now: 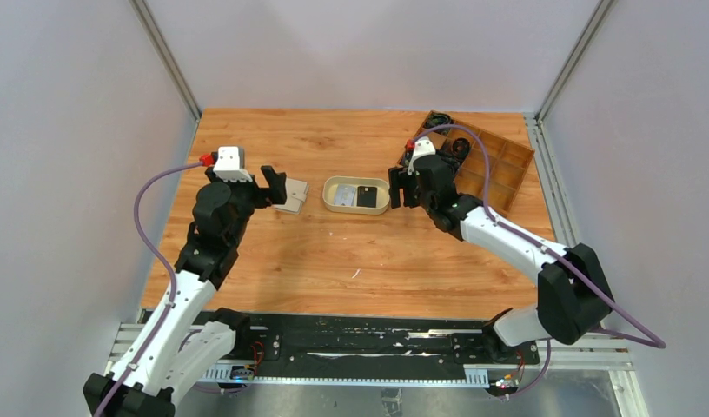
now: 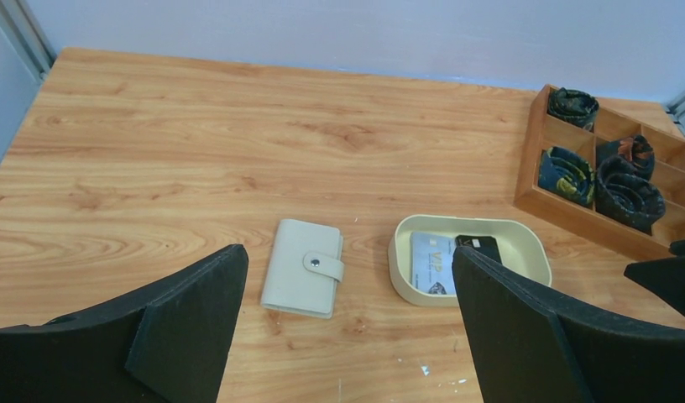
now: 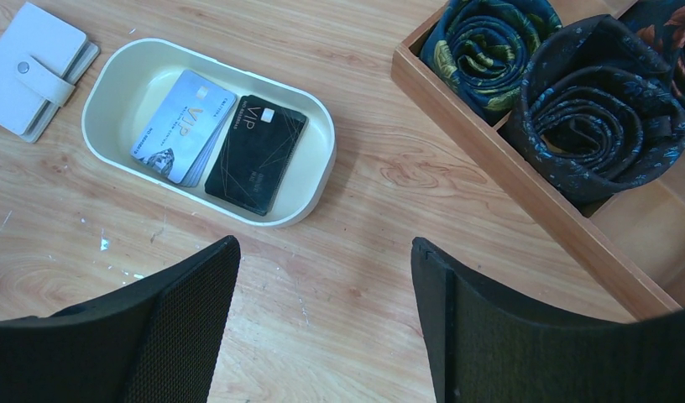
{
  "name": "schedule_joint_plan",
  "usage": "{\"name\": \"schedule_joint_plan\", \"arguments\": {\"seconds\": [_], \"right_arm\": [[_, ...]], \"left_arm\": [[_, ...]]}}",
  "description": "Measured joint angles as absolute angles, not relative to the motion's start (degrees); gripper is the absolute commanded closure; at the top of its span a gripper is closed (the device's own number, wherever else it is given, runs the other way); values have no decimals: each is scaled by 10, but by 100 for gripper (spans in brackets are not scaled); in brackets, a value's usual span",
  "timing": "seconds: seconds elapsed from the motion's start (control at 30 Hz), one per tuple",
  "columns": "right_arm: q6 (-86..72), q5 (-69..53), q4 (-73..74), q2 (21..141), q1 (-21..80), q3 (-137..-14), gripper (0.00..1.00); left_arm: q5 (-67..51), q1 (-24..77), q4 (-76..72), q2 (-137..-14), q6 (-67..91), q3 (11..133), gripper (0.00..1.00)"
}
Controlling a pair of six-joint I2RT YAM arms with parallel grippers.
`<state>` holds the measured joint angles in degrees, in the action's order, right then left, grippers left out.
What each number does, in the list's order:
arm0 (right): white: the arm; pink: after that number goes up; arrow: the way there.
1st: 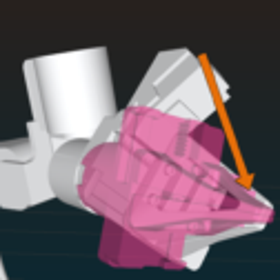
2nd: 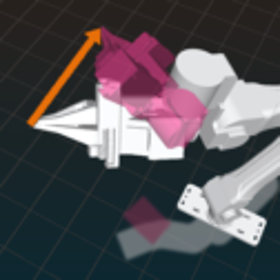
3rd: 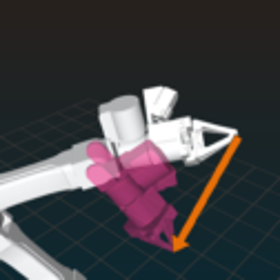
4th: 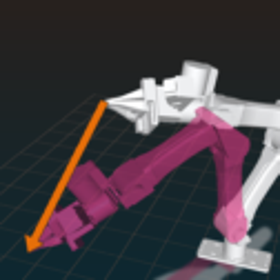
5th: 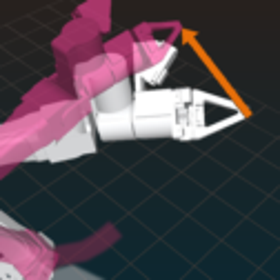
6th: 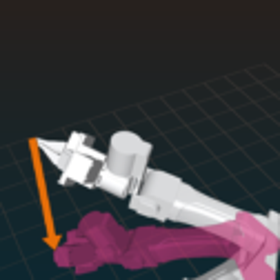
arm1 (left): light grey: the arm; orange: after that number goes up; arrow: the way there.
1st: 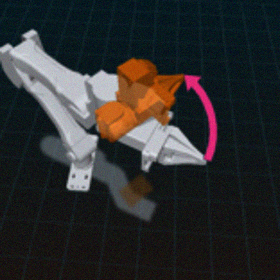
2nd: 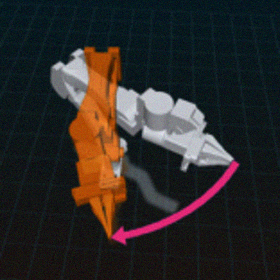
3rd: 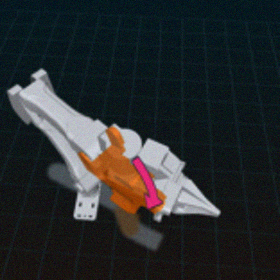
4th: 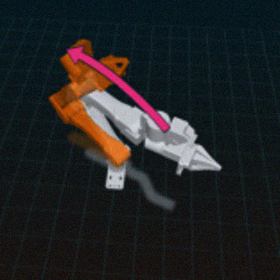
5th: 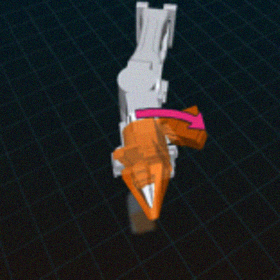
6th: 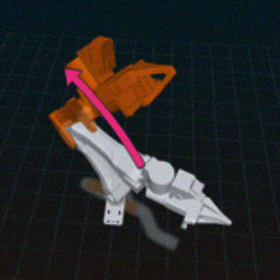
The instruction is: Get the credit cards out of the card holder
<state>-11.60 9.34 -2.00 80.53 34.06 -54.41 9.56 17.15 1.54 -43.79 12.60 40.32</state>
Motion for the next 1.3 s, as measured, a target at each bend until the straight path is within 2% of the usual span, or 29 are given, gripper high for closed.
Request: {"name": "schedule_joint_plan", "arguments": {"seconds": [0.3, 0.5, 0.77, 1.3], "right_arm": [[-106, 90, -17, 775, 341, -538, 22], [-101, 74, -17, 755, 341, -526, 24], [-97, 41, -16, 755, 341, -517, 25], [-91, 38, -17, 751, 341, -508, 28]], "left_arm": [[120, 171, 7, -472, 129, 402, 0], [175, 161, 53, -555, 147, 415, 0], [129, 94, 94, -653, 179, 421, 0], [68, 72, 97, -661, 192, 421, 0]]}}
